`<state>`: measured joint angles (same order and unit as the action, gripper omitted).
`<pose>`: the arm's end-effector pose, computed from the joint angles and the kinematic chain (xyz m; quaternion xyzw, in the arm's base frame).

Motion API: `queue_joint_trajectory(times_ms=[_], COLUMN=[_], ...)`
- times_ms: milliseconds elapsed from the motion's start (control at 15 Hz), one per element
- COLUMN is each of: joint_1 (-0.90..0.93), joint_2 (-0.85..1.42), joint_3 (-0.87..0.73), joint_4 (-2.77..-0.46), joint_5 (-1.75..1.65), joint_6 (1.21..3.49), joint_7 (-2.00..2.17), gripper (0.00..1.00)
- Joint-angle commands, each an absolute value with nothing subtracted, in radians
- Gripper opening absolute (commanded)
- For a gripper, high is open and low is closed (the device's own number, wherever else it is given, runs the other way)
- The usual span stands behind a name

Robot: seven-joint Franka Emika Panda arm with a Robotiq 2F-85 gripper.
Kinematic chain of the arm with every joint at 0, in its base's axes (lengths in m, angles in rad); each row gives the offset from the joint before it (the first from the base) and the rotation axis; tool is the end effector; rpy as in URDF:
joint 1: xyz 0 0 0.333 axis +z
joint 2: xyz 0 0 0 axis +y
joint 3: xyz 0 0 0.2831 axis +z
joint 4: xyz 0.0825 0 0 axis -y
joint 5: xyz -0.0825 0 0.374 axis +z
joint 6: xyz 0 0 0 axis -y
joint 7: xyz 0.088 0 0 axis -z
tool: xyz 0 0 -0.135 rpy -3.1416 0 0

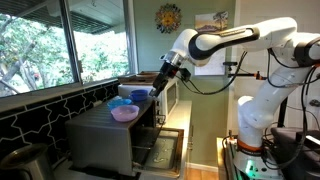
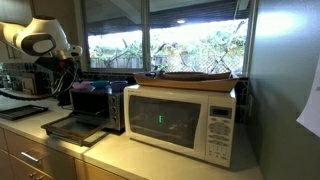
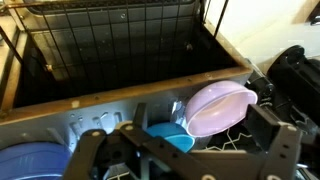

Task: Pull the oven tray, put the purple bowl on it, and push it back into the oven

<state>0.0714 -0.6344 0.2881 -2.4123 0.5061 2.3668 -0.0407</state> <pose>0.3995 0.1794 0.5400 -0.9473 -0.0651 -0.2603 0.1749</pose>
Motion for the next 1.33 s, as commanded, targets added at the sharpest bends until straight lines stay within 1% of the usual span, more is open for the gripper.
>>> queue_joint_trajectory(times_ms=[0,333,867,933,1133,1200,1267], joint_1=[0.097,0.099,0.116,0.117,0.122,0.121,0.122], joint_2=[-0.565,-0.507,-0.419,-0.411,-0.392,-0.387,-0.383], joint_3=[0.303,0.327,0.354,0.355,0.352,0.353,0.353], joint_4=[-2.378,-2.354,-2.322,-2.318,-2.310,-2.308,-2.306], joint_5=[0.374,0.257,0.177,0.170,0.158,0.151,0.148], joint_6=[2.442,2.477,2.572,2.577,2.583,2.582,2.581], joint_7=[0.094,0.244,0.334,0.342,0.353,0.358,0.362], gripper=[1.00,1.00,1.00,0.95,0.69,0.62,0.66])
